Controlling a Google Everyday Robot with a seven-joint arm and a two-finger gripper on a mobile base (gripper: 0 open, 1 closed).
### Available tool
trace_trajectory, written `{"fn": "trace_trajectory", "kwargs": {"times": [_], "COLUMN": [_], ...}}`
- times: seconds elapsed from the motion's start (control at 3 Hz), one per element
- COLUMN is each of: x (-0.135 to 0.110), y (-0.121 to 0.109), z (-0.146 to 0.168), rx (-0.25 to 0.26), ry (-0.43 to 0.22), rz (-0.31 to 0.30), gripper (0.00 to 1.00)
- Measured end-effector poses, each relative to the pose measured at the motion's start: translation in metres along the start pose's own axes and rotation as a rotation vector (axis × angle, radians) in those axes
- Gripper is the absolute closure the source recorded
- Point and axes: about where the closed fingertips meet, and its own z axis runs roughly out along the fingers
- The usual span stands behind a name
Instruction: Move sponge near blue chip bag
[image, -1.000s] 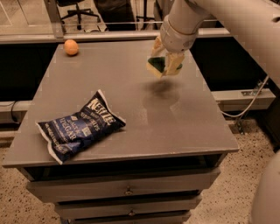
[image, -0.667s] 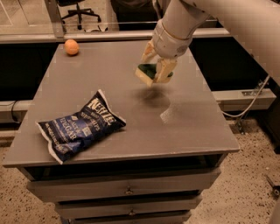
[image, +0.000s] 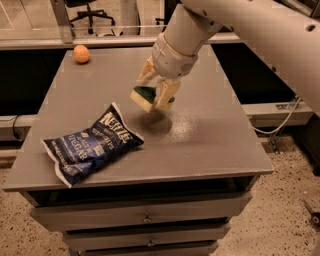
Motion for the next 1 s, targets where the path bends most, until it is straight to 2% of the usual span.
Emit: {"fn": "trace_trajectory", "kwargs": {"times": [0.33,0.67,1.0], "x": [-0.011,-0.012,-0.013], "y": [-0.007,-0.013,-0.014], "z": [0.018,0.029,0.035], "rx": [-0.008,-0.002,-0.001], "ry": [-0.018,-0.018,-0.023], "rz": [0.011,0.024,0.029], "gripper": [0.66,0.44,0.12]}}
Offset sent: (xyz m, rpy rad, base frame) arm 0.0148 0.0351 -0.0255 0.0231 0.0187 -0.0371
